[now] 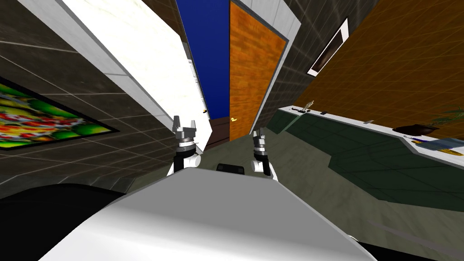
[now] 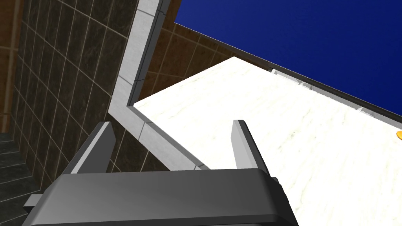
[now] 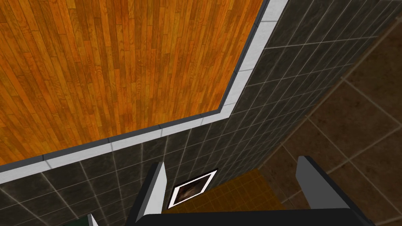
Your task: Push the door open
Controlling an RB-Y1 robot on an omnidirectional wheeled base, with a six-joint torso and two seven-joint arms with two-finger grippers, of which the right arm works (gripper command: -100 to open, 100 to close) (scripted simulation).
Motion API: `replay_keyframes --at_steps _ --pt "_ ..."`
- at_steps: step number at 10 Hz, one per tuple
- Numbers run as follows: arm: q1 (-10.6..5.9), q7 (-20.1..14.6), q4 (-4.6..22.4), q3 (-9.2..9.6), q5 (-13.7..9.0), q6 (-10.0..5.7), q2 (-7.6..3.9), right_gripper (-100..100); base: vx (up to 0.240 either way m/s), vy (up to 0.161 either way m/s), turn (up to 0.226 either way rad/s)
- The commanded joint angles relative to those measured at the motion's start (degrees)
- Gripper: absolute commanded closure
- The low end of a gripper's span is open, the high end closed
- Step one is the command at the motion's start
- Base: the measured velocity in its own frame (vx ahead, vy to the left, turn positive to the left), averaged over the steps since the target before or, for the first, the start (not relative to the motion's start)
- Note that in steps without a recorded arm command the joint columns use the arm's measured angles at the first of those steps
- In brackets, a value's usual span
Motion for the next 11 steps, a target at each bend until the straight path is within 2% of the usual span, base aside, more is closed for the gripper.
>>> replay_keyframes --at_steps 1,8,9,11 --pt "-0.73 -0.12 2.06 1.12 0.02 -0.63 -0.11 -100 0.099 0.004 -0.037" --pt "-3.59 -1.1 10.06 5.68 -0.24 -2.62 -1.25 -100 0.102 -0.001 -0.035" --pt "-4.44 -1.38 12.43 7.04 -0.32 -3.21 -1.55 -100 0.151 -0.005 -0.053" --pt "-5.28 -1.67 14.81 8.39 -0.4 -3.8 -1.84 -100 0.119 -0.008 -0.049"
